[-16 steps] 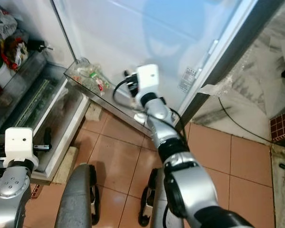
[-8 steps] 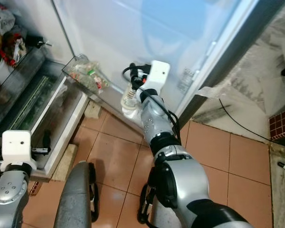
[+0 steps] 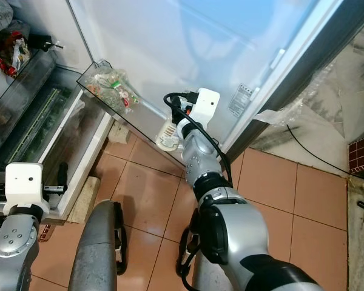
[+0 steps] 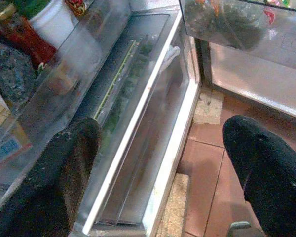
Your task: Restocking fridge
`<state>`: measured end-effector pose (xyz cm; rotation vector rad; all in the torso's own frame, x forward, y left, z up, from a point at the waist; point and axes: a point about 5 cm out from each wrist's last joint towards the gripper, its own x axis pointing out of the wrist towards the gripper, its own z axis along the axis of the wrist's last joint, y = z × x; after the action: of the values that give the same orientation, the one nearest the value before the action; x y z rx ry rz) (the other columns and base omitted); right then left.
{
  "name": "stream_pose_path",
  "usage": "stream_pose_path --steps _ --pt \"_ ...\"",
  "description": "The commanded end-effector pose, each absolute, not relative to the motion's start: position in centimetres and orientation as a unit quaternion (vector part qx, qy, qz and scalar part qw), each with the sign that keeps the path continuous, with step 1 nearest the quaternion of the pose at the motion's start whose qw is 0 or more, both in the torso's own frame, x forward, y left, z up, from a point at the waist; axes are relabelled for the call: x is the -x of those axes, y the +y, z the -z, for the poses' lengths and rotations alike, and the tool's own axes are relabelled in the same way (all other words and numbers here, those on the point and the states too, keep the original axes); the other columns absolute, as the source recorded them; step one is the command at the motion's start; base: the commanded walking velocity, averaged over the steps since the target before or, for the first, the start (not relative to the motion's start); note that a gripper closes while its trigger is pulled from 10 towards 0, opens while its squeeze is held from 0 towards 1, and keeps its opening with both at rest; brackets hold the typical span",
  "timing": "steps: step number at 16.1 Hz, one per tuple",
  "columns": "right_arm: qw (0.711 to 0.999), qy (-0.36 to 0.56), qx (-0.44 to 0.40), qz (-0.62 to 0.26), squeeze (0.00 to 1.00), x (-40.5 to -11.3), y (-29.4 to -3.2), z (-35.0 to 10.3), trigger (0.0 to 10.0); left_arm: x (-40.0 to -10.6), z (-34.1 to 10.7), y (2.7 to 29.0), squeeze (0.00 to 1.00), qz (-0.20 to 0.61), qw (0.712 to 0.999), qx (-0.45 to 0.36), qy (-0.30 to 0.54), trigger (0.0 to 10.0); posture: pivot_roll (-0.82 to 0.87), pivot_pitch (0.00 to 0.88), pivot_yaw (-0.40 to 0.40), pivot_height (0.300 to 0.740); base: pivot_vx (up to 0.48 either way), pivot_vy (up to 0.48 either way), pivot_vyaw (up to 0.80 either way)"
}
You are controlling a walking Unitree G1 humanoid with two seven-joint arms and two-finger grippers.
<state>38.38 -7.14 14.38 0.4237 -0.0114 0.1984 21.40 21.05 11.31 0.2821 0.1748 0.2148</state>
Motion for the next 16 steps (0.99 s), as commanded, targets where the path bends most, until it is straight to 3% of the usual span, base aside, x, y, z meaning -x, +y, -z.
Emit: stream_pose_path --steps 1,4,11,16 --pt "0.979 -0.005 -0.181 -0.099 0.0 -38.3 -7.5 -14.0 10.0 -21.1 -11.0 20.9 0.0 -0.105 0.98 -0.139 0.097 10.0 0.26 0.324 -0.071 0.631 0.0 0.0 0.0" --pt "0.984 -0.044 -0.13 -0.116 0.0 -38.3 -7.5 -14.9 10.0 -21.3 -11.1 21.3 0.0 -0.115 0.981 -0.128 0.092 10.0 0.25 0.313 -0.073 0.631 0.0 0.0 0.0" --pt "0.979 -0.092 -0.115 -0.14 0.0 -38.3 -7.2 -16.3 10.0 -21.7 -11.3 21.0 0.0 -0.104 0.984 -0.123 0.08 10.0 0.25 0.308 -0.071 0.631 0.036 0.097 0.0" --pt "0.974 -0.127 -0.098 -0.16 0.0 -38.5 -6.6 -18.0 10.0 -21.8 -11.4 20.7 0.0 -0.098 0.985 -0.119 0.075 10.0 0.25 0.309 -0.071 0.631 0.301 0.0 0.0"
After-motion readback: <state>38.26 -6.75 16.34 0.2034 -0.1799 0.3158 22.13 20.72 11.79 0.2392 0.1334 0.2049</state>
